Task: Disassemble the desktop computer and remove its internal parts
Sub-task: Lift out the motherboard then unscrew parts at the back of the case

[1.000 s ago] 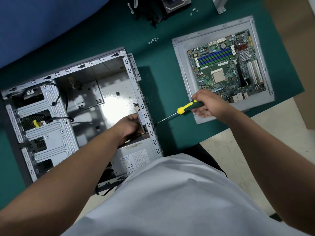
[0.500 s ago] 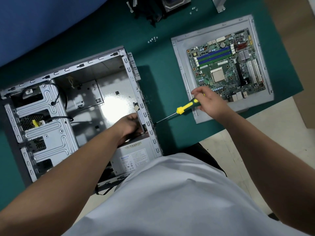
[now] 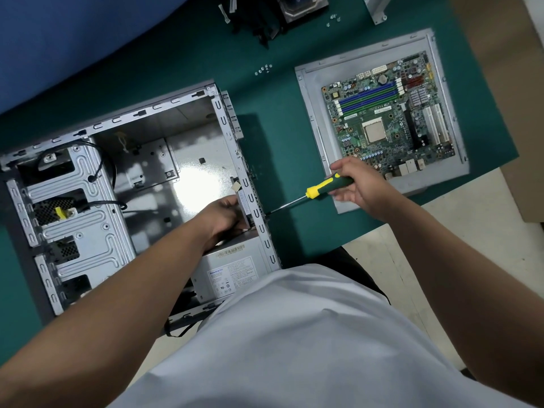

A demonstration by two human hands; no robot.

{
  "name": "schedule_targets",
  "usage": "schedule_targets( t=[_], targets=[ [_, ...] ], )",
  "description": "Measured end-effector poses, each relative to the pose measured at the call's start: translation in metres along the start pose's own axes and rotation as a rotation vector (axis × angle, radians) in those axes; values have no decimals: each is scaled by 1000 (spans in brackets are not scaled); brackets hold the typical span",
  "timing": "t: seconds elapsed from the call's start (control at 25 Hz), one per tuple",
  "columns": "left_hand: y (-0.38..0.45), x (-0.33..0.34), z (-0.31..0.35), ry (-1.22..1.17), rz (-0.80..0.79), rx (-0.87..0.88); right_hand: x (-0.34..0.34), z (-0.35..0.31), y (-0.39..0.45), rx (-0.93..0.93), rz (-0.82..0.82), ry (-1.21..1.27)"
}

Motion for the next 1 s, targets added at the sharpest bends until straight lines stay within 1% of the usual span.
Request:
schedule_targets(
  t=[0.08,0.12,0.16,0.24,0.28,0.32,0.36,0.44,0.48,0.52,0.56,0.64,0.68,0.72,0.76,0.8,0.84,0.88,0.92,1.0],
  targets=[
    [2,0,-2,-17,0,-5,-4,-1,-2,-47,82,-316],
    [4,-1,-3,-19,2,-4,-5,-2,-1,-101,118,-403],
    [5,-1,-3,-20,4,-2,-6,-4,-2,-130,139,-388],
    [7,-2,-5,-17,2,-1,-5,0,0,-82,96,-98],
    [8,-2,-7,-11,0,-1,-3,3,3,-14,60,85],
    [9,-2,-7,-3,2,0,-1,4,1,34,20,218],
    [10,-3,-7,3,7,1,1,6,1,69,13,220],
    [12,-4,-8,16,19,-2,-1,6,0,72,35,-59],
    [13,-4,-8,24,22,-1,-5,3,0,20,71,-254],
    [13,-4,-8,30,24,1,-7,1,2,-42,109,-339],
    [13,-4,-8,30,22,1,-10,2,3,-52,121,-295],
    [12,-4,-9,24,14,0,-6,5,4,8,25,-38],
    [12,-4,-9,21,10,0,-5,7,3,48,-10,36],
    [11,-4,-8,17,7,-1,-2,8,2,71,-27,2],
    [11,-4,-8,13,3,-6,-3,7,0,61,-16,-118],
    [10,-3,-8,9,-1,-11,-6,6,1,22,23,-252],
    [10,-3,-8,9,0,-14,-7,4,2,-31,55,-308],
    [10,-4,-7,14,2,-14,-7,3,1,-44,60,-241],
    [10,-4,-7,18,2,-13,-6,4,2,-44,31,-116],
    [9,-2,-6,16,-3,-12,-3,6,2,21,-33,181]
  ],
)
Point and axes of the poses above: each hand's wrist, its own y-axis towards the middle knuckle, its own x-axis out of the palm, z = x × y, the point moved 6 cm from there along y, towards the middle knuckle, and after that the axes turned 3 degrees about z, right-handed, at the moved point
